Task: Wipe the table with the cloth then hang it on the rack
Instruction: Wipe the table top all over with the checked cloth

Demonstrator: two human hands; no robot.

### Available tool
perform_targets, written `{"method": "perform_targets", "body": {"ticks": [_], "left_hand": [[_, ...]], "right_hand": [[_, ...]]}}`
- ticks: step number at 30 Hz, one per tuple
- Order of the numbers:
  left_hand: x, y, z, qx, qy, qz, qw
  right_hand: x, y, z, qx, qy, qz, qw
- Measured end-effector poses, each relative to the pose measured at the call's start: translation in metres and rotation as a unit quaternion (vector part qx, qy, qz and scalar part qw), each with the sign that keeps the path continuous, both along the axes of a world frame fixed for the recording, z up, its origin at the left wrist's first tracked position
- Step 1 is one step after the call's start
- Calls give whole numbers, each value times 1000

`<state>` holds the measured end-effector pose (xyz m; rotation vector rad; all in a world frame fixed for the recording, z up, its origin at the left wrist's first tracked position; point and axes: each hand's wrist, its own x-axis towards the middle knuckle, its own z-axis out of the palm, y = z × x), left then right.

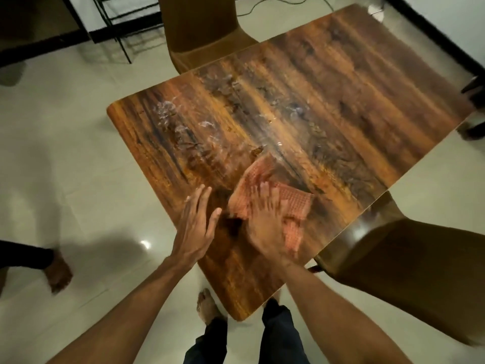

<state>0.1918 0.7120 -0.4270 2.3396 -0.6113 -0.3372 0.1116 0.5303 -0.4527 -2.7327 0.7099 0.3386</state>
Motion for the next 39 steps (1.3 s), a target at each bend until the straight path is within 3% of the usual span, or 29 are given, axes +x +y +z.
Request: {"method": "perform_targets", "body": {"ticks": [2,3,5,8,10,12,15,17,21,22,24,27,29,32,33,35,37,39], "left_hand": [[0,-20,3,7,-10,-11,1000],[2,-29,5,11,-14,-14,1000],[8,-52,10,20,-22,-11,999],[15,-82,15,19,-33,0,999],[19,-106,16,19,-37,3,999],[23,-131,14,29,-37,0,999],[34,-163,8,38,-45,1,998],[43,-178,3,38,-41,5,998],[63,-190,-2,35,-30,42,998],[67,-193,-3,37,-23,52,998],[74,-196,-5,46,-19,62,997],[88,-193,-6,65,-33,80,994],[99,-185,-6,64,-33,99,992],[113,-167,-6,59,-33,128,990],[116,-161,-7,57,-33,142,988],[120,-147,-7,62,-32,169,983],[118,-135,-6,74,-29,190,978],[117,-120,-5,83,-33,197,976]], "right_hand": [[0,15,-8,13,-20,133,991],[0,2,-8,17,-34,154,987],[5,-59,-8,8,-45,93,995],[4,-152,-8,4,-27,-77,997],[16,-170,-10,-16,-28,-96,995],[28,-150,-14,-6,-30,15,999],[28,-166,-22,-4,-51,234,971],[44,-228,-23,4,-72,193,979],[95,-301,-20,-15,-32,-34,999],[111,-288,-19,-15,-42,-18,999],[128,-243,-20,-2,-58,111,992],[136,-221,-26,13,-70,282,957],[160,-257,-27,-7,-60,247,967],[197,-299,-20,-8,-36,66,997],[207,-292,-16,-13,-34,53,998],[216,-235,-15,-22,-47,153,987],[201,-163,-21,-9,-51,313,948],[193,-128,-28,-7,-57,404,913]]}}
